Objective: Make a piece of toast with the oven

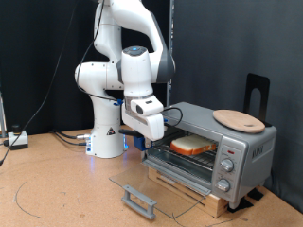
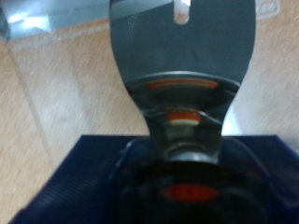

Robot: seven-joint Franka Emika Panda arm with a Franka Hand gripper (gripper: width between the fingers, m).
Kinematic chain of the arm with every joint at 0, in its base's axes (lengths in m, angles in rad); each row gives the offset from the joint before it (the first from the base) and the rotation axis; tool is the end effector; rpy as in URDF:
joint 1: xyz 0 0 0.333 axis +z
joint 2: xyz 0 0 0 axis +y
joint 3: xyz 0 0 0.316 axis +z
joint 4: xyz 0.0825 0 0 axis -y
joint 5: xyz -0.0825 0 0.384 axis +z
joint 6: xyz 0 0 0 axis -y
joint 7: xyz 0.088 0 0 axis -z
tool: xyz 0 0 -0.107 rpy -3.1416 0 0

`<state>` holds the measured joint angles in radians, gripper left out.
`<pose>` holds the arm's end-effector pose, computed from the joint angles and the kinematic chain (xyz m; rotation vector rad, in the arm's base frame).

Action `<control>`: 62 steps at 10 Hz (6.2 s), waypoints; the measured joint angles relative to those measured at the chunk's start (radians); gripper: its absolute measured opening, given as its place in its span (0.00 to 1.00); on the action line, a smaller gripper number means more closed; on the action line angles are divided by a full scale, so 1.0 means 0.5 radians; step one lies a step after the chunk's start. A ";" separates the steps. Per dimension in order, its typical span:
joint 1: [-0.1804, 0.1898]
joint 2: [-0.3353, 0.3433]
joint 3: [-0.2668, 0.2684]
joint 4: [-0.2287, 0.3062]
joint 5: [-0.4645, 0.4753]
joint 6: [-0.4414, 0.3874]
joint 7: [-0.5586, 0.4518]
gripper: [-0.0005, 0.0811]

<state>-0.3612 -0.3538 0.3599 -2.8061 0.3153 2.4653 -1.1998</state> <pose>0.3643 -0.0124 0.3009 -2.7554 -1.3848 -0.0749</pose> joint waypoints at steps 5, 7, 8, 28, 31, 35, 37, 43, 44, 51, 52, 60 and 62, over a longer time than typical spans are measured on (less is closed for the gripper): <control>-0.222 0.094 -0.189 0.002 -0.038 -0.023 -0.056 0.49; -0.207 0.088 -0.194 0.024 0.039 -0.100 -0.098 0.49; -0.184 0.062 -0.241 0.064 0.181 -0.223 -0.210 0.49; 0.278 -0.583 -0.083 0.251 0.964 -1.353 -0.475 0.49; 0.356 -0.626 0.160 0.189 1.079 -1.217 -0.305 0.49; 0.439 -0.643 0.477 0.074 1.318 -0.902 -0.192 0.51; 0.452 -0.643 0.561 0.037 1.394 -0.786 -0.195 0.73; 0.460 -0.687 0.556 0.034 1.516 -0.736 -0.265 0.99; 0.460 -0.716 0.517 0.037 1.525 -0.763 -0.290 1.00; 0.456 -0.953 0.168 0.062 1.419 -1.087 -0.352 1.00; 0.456 -0.967 0.149 0.067 1.383 -1.120 -0.352 1.00; 0.190 -0.955 -0.164 0.062 1.122 -1.158 -0.496 1.00; 0.106 -0.935 -0.281 0.069 1.030 -1.199 -0.538 1.00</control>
<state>-0.3084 -0.8213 0.2192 -2.7717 0.8302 1.8659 -1.4690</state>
